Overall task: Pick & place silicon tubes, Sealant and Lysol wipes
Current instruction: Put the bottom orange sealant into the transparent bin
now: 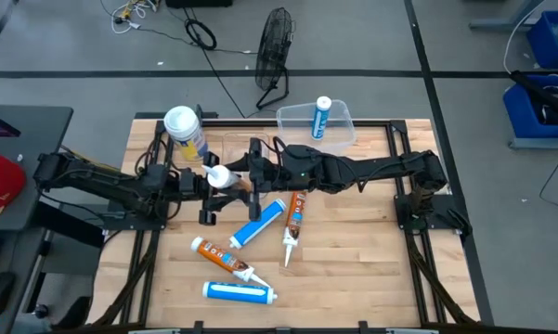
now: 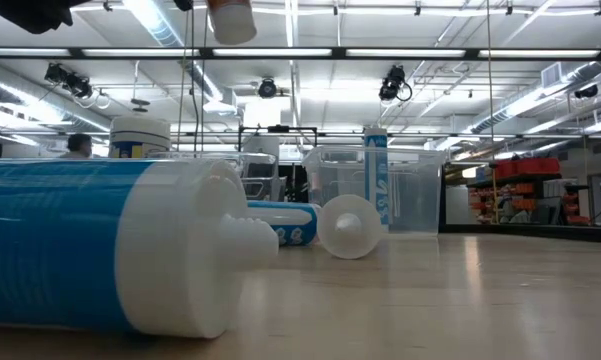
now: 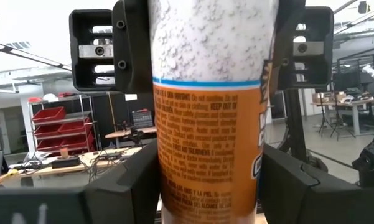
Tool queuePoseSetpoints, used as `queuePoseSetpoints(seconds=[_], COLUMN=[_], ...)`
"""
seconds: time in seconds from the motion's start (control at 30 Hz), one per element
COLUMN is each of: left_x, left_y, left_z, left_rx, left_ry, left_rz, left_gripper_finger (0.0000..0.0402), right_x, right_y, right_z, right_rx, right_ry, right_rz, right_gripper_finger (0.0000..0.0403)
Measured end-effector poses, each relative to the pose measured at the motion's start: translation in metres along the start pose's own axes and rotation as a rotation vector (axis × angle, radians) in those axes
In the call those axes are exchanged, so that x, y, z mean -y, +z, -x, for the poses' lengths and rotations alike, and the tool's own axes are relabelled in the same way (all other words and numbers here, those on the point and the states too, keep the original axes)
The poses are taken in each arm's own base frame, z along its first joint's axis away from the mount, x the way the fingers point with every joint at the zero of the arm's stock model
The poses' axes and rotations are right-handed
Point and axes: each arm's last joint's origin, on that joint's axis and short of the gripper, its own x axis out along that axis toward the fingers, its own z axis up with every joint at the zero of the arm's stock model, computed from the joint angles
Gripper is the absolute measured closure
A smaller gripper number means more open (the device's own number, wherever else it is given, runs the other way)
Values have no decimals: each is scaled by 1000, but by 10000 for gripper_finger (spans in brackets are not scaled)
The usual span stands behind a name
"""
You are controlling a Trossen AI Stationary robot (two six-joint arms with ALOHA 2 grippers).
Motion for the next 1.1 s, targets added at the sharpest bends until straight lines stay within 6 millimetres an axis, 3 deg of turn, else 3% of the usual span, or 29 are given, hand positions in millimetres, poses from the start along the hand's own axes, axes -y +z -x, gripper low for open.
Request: queuePoseSetpoints(seconds=[0.23,0.4,0.57,0.7,0.9,1.1], left_x=[-1,-5,-9,-15,-28,-46], left_y=[-2,-3,-8,-16,-23,-36], left_z=[0,0,0,0,2,11], left_rx=[-19,-31,-75,-151,-205,-251], left_ry=[9,30,45,80,140,250], left_rz=[-12,-27,-39,-54,-64,-57], left_gripper_finger=[188,188,188,188,188,188], right_x=[-4,-2,1,-2,-19,-38], right_y=[9,31,43,44,22,-27], right_z=[9,32,63,96,119,124], right_rx=[-9,9,-118,-311,-573,-666], right_ry=[5,2,-60,-195,-413,-589], right_rz=[49,74,67,36,33,69], right_gripper_finger=[129,89,74,85,133,214])
